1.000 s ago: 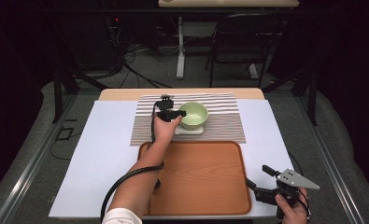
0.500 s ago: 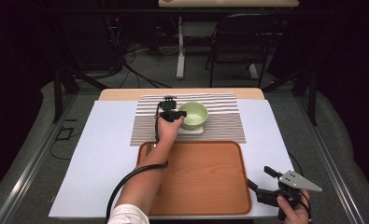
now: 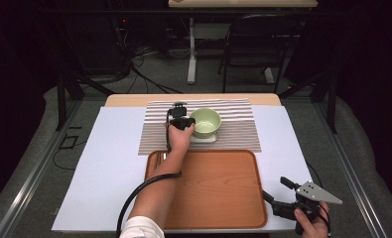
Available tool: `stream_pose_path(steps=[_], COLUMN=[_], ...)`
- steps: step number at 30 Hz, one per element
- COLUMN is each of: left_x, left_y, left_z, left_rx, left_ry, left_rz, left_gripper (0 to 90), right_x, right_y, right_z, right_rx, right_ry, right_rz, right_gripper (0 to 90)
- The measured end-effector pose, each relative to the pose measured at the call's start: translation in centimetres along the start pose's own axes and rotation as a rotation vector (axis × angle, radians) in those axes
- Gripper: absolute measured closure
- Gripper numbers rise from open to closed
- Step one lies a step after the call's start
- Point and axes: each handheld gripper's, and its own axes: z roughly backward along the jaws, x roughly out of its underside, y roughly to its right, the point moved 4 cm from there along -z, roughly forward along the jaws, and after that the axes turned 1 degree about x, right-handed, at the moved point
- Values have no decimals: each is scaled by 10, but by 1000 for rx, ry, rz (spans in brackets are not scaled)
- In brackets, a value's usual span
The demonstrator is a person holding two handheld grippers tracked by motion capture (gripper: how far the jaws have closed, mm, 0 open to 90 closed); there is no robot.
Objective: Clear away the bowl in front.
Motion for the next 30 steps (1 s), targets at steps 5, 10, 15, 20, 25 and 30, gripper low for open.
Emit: stream_pose_path(steps=[5, 10, 15, 20, 25, 30], left_x=[0, -1, -2, -5, -8, -9], left_y=[2, 3, 4, 5, 2, 2], left_z=[0, 0, 0, 0, 4, 10], left_rx=[-18, -35, -52, -65, -44, -51], left_ry=[-3, -14, -23, -49, -79, -86], left_rz=[-21, -44, -34, -17, 58, 44], left_gripper=[822, 826, 829, 834, 835, 832], right_x=[0, 1, 0, 1, 1, 1], right_y=[0, 0, 1, 2, 2, 1], right_z=[1, 1, 2, 3, 4, 4], right_rx=[0, 1, 7, 12, 12, 14], right_ry=[1, -1, 3, 5, 8, 7], right_rz=[-7, -6, -6, -9, -12, -11], right_gripper=[147, 147, 147, 147, 147, 146])
